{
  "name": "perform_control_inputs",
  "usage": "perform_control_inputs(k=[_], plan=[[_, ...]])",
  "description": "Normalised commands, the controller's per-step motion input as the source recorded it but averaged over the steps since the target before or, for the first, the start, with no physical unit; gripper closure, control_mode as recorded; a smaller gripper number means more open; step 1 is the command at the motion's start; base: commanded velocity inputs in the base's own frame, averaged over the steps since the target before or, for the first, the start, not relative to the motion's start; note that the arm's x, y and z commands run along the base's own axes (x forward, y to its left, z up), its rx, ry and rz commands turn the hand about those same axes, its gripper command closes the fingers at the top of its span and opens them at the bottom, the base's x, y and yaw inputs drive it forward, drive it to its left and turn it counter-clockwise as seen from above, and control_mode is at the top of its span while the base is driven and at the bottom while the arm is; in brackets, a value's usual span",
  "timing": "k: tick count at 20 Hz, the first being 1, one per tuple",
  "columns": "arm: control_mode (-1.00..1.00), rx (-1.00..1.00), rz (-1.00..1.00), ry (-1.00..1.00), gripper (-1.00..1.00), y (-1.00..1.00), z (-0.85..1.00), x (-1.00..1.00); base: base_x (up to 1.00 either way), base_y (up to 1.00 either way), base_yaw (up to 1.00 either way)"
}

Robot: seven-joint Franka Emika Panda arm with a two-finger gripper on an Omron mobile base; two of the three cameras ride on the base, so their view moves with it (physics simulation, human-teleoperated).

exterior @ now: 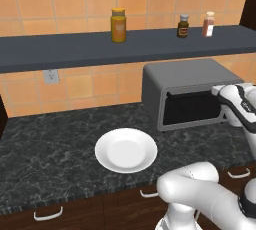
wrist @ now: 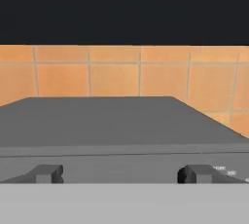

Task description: Pick up the kebab skewer and baguette bread, and place them inside the toaster oven. Close the toaster oven door and start by setting the timer.

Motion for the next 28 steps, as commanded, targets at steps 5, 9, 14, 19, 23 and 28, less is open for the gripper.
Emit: perform_control_inputs(k=[5,9,14,19,23,28], plan=[[-1.0,0.01,-0.01,0.0,-1.0,-0.51,-0.18,-0.23,0.0,0.0,0.0],[-1.0,0.0,0.0,0.02,-1.0,-0.36,-0.13,-0.04,0.0,0.0,0.0],[-1.0,0.0,0.0,0.0,-1.0,-0.21,-0.36,0.0,0.0,0.0,0.0],[-1.0,0.0,0.0,0.0,-1.0,-0.22,-0.22,0.0,0.0,0.0,0.0],[-1.0,0.0,0.0,0.0,-1.0,-0.12,-0.31,-0.16,0.0,0.0,0.0],[-1.0,0.0,0.0,0.0,-1.0,-0.11,-0.32,-0.2,0.0,0.0,0.0]])
